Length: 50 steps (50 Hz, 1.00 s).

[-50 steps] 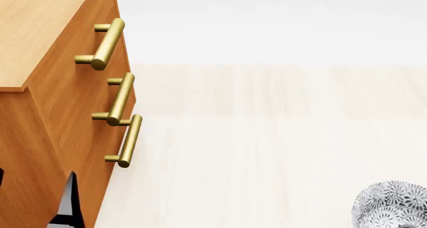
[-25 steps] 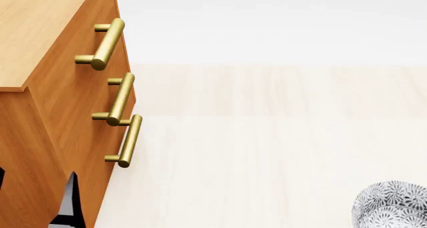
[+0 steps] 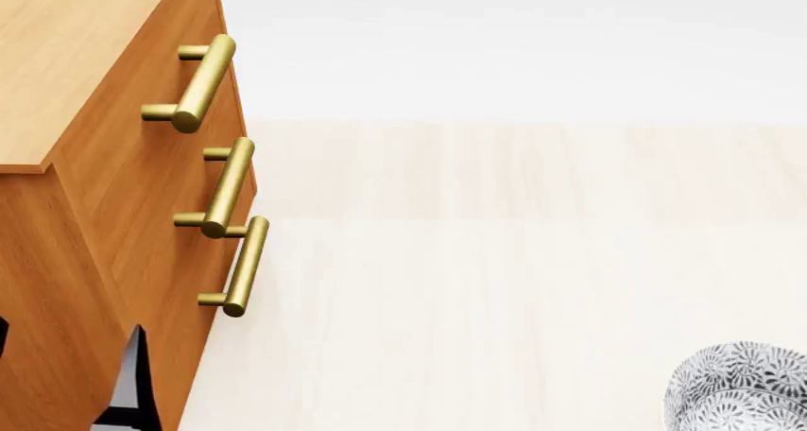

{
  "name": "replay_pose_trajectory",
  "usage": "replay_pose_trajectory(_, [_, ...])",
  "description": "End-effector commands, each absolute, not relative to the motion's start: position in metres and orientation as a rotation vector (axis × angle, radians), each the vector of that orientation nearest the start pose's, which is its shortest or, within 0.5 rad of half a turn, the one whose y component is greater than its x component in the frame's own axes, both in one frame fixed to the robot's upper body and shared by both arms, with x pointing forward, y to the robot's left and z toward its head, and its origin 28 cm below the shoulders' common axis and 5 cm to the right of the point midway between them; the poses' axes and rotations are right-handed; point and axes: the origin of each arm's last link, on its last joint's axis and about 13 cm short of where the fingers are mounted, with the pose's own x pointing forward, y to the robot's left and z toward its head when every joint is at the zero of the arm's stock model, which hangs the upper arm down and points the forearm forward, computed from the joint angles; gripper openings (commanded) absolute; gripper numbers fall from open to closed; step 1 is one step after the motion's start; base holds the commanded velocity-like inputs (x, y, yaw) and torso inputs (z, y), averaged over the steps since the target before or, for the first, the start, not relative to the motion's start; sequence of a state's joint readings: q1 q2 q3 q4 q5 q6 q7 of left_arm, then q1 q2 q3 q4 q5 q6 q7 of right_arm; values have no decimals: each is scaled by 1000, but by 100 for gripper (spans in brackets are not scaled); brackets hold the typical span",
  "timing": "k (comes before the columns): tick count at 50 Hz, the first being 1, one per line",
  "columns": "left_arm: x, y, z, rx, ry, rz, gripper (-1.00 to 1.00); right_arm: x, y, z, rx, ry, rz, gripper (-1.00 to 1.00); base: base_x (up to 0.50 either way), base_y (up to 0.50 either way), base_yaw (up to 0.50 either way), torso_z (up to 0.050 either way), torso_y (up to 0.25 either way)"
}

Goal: Close the top drawer of the cabinet and put the bowl on top of it.

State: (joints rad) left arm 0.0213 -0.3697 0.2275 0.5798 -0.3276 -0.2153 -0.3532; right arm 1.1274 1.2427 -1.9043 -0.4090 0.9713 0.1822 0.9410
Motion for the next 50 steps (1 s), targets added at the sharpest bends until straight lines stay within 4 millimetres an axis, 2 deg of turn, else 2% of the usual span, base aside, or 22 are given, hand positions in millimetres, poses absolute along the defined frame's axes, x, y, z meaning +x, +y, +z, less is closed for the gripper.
replay_pose_trajectory(1, [186,211,107,-29,-230,-50,100,168,-208,96,-684,393,1,100,0,0,0,0,0])
replay_pose_trajectory(50, [186,209,106,-26,-230,-57,100,174,-211,86,-668,407,-9,100,0,0,0,0,0])
